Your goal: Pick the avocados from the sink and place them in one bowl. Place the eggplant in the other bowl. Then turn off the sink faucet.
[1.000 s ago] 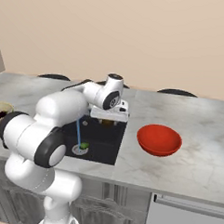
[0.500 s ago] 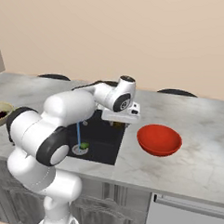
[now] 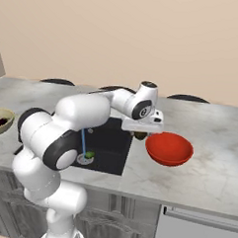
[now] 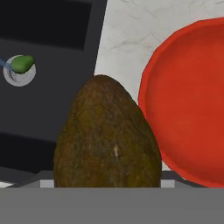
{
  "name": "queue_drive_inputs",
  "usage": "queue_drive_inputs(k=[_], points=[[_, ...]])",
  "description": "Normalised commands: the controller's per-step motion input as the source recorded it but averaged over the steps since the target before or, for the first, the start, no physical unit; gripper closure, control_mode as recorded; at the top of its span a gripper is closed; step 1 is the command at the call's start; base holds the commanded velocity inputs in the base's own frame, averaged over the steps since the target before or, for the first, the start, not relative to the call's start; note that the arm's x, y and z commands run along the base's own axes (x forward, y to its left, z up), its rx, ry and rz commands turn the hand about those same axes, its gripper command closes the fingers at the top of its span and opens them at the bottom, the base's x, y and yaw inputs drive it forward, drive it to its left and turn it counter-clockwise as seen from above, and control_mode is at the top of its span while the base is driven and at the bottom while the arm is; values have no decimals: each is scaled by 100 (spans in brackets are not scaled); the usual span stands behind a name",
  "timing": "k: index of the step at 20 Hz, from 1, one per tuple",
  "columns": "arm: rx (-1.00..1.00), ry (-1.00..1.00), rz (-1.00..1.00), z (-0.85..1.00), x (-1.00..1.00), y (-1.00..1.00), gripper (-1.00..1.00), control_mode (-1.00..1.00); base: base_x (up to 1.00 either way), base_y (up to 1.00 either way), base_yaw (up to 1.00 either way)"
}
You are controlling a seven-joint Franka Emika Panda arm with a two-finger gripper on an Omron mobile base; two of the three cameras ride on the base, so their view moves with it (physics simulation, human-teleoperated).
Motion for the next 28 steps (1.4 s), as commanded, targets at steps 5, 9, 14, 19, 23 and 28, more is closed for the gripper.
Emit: queue_drive_inputs(k=[5,9,14,19,23,28], points=[[-3,0,0,0,0,-56,100,-100,0,0,0],[-1,0,0,0,1,-53,100,-100,0,0,0],[0,2,0,-4,4,-42,100,-100,0,0,0],[0,0,0,-16,16,-28,100,-100,0,0,0],[0,0,0,-24,19,-3,100,-100,0,0,0],[0,0,0,-27,22,0,100,-100,0,0,0]])
